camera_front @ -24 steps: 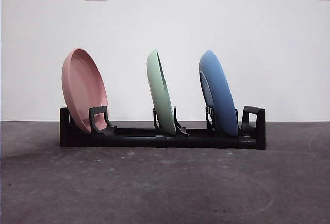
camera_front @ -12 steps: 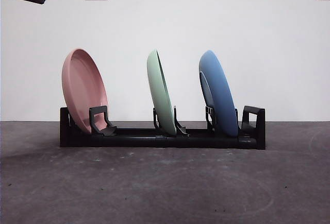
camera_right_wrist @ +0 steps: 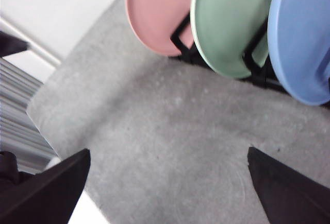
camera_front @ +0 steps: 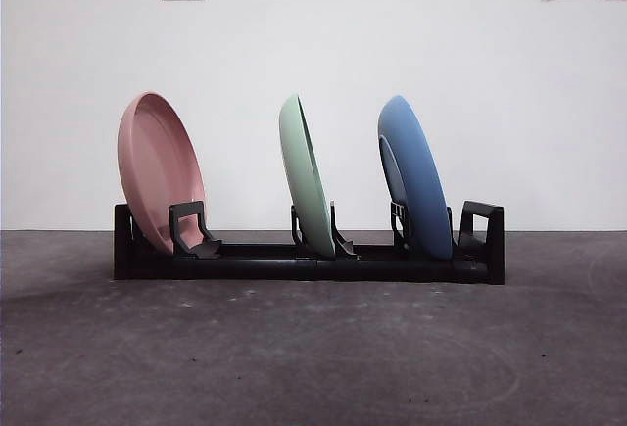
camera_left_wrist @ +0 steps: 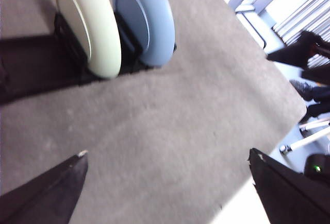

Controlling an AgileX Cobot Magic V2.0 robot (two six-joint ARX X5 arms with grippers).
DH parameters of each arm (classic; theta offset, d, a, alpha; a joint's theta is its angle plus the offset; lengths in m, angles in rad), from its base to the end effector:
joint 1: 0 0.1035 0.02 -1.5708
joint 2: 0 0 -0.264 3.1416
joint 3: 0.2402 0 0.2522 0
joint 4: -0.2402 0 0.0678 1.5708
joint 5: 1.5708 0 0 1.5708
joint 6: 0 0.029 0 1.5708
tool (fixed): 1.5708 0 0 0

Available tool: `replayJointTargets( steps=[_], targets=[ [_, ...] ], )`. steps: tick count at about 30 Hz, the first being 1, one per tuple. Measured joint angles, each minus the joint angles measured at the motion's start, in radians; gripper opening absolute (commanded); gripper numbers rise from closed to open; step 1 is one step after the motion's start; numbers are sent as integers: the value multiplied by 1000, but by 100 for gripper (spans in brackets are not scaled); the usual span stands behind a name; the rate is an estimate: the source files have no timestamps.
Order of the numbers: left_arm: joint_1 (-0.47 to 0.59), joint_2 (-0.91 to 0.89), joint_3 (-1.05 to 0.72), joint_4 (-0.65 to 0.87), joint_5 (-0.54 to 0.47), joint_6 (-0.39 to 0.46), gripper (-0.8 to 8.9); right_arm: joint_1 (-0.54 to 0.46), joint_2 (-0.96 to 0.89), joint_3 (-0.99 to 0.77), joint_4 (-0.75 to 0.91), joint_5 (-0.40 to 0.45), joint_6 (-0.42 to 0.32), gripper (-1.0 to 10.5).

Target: Place the plate

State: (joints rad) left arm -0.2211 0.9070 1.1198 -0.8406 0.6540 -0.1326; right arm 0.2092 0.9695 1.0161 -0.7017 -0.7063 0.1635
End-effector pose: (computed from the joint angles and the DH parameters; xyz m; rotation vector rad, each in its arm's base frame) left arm 0.1499 -0.0518 0.3685 -0.2591 0.6888 -0.8035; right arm 0.1759 0.0566 0.3378 0.3134 0.7292 0.8278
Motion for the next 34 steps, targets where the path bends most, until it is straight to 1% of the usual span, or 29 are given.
replayJointTargets(
  steps=[3, 6, 9, 13, 17, 19, 22, 24, 27, 28, 31, 34],
  targets=[
    [0, -1, 0, -52, 0, 3, 499, 29, 95, 56, 0, 43, 2, 488],
    [0, -11, 0, -70, 0, 5, 499, 44, 196, 124, 5, 76, 1, 488],
    [0, -34, 0, -75, 1, 9, 499, 46, 306, 206, 10, 76, 1, 488],
    [0, -76, 0, -103, 1, 10, 498, 46, 513, 369, 16, 79, -3, 486],
    [0, -116, 0, -134, 2, 10, 498, 46, 666, 474, 80, 79, -11, 477],
    [0, -142, 0, -148, 2, 10, 498, 45, 705, 484, 135, 79, -19, 436],
    [0, -185, 0, -183, 2, 10, 498, 45, 755, 487, 192, 79, -26, 429],
    [0, -217, 0, -209, 2, 10, 498, 45, 770, 487, 220, 79, -27, 368],
    [0, -255, 0, -225, 2, 10, 498, 45, 771, 487, 230, 79, -25, 263],
    [0, -262, 0, -227, 3, 9, 498, 45, 771, 487, 230, 79, -24, 245],
    [0, -277, 0, -228, 3, 2, 498, 45, 771, 487, 230, 79, 3, 242],
    [0, -285, 0, -237, 3, -3, 498, 45, 776, 487, 230, 80, 21, 182]
  ],
)
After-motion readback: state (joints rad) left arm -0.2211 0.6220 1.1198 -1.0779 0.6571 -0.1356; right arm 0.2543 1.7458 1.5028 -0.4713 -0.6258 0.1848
